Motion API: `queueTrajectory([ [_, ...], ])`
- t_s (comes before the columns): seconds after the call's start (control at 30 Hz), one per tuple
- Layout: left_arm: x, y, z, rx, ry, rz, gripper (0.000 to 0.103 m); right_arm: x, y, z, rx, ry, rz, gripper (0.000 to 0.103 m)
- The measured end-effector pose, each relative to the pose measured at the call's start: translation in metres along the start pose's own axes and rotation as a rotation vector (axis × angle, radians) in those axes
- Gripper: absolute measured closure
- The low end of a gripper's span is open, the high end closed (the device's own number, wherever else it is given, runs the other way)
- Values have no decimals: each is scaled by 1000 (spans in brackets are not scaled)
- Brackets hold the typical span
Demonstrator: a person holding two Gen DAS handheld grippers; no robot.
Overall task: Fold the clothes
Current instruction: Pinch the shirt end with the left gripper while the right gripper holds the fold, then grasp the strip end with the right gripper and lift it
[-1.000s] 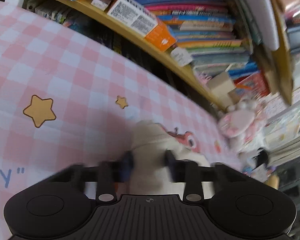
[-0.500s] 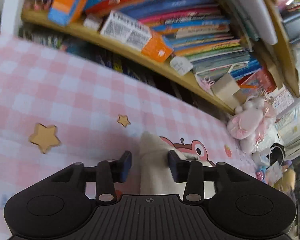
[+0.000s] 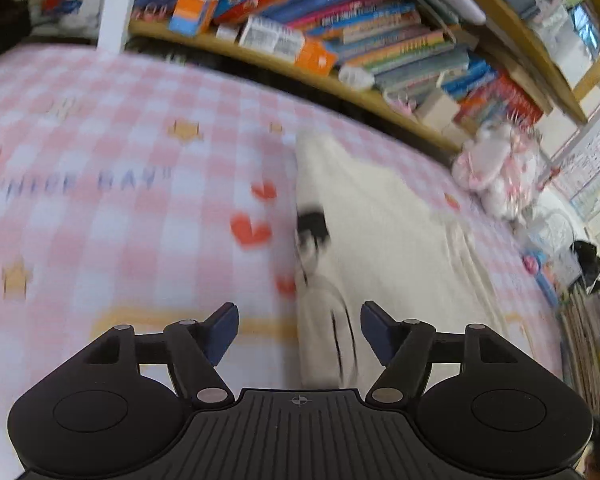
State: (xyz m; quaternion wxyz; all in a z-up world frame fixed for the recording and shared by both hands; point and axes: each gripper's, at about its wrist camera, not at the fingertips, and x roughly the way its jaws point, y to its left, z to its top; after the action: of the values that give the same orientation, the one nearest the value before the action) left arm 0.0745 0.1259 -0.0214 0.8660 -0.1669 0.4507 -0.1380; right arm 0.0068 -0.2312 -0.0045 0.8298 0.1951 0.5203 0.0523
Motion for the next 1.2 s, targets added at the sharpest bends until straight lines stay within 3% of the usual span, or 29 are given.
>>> queueTrajectory([
  [0.2,-3,-29,-33,-8,29,75,34,0,-15,10,-49,41,113,69],
  [0.4,-13,-43,-63,-59,4,145,38,1,-28,16,-116,79,214,81],
  [0.5,-19,-48,-75,-102,-19,164,55,-1,-30,18,-163,63,224,85],
  [0.6,-23,-54,-83,-130,-33,195,56,-3,-31,21,-216,51,225,85],
  [0.67,-25,-61,-88,-126,-39,237,54,-1,-33,23,-221,66,245,85],
  [0.77,-34,-76,-95,-59,-65,291,51,1,-39,25,-191,101,268,72],
  [0.9,-45,-100,-102,55,-122,359,33,0,-46,24,-146,134,310,68],
  [0.97,-48,-109,-105,96,-143,376,24,0,-51,24,-115,148,328,67],
  [1.2,-46,-133,-116,236,-141,386,18,4,-57,27,-22,190,381,69],
])
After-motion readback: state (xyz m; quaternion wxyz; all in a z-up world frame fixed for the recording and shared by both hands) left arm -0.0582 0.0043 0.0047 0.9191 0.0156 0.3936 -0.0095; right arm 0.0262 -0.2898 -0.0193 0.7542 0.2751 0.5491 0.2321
